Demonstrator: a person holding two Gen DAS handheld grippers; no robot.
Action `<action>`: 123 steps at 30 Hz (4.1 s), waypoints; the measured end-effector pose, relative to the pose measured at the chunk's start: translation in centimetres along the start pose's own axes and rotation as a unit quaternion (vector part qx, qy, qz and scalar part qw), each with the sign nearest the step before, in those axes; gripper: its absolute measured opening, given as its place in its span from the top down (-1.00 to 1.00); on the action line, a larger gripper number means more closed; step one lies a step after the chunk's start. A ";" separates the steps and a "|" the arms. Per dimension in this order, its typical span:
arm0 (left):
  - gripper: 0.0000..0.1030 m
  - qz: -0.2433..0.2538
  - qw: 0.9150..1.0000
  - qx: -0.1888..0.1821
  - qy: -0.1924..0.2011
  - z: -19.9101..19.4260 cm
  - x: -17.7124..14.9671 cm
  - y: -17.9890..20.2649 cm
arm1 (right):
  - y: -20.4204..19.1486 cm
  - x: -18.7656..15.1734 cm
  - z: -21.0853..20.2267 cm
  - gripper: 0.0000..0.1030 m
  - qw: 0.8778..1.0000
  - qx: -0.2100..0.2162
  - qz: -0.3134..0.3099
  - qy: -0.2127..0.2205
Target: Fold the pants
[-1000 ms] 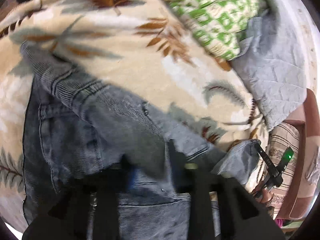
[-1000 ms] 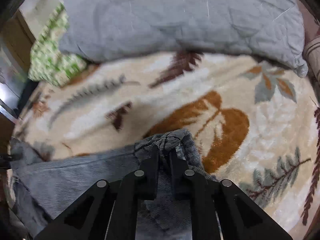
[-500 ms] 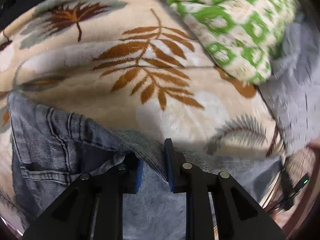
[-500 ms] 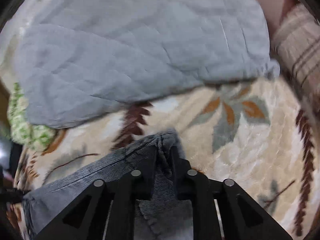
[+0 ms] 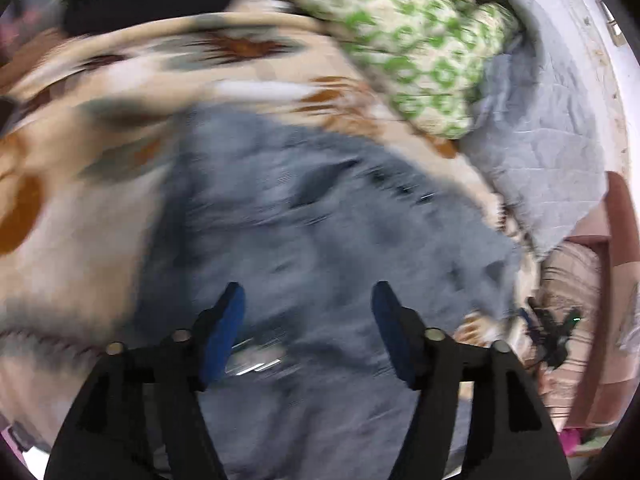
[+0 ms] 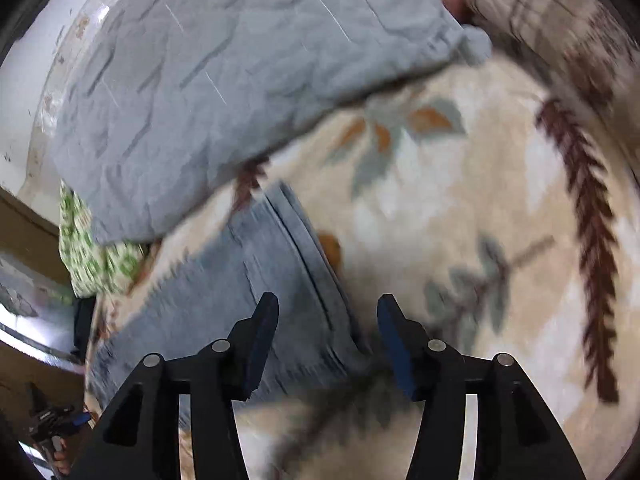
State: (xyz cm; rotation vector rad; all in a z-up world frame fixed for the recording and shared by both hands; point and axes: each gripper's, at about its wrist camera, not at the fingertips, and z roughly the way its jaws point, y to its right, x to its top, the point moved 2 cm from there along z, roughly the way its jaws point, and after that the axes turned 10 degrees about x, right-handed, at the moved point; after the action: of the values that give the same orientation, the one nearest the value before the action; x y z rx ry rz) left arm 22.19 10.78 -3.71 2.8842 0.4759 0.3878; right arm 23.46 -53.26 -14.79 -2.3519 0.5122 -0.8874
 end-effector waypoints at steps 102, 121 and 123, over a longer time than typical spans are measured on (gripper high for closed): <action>0.97 0.045 0.988 0.059 0.138 -0.5 4.7 1.3 | -11.6 4.4 2.4 0.78 0.981 -0.092 -0.170 0.019; 0.97 -0.004 0.981 -0.003 0.194 -8.2 -11.3 -2.9 | -8.6 -9.5 -17.0 0.78 0.987 -0.058 -0.132 0.074; 0.97 -0.008 0.984 -0.001 0.177 -7.2 -13.0 -3.9 | -7.8 -11.6 -17.8 0.78 0.988 -0.058 -0.128 0.071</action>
State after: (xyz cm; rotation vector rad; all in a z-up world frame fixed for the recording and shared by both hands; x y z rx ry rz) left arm 7.14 11.06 -0.72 2.8122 0.5508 0.9056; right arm 4.10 -47.83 -4.43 -2.5101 0.3300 -1.1782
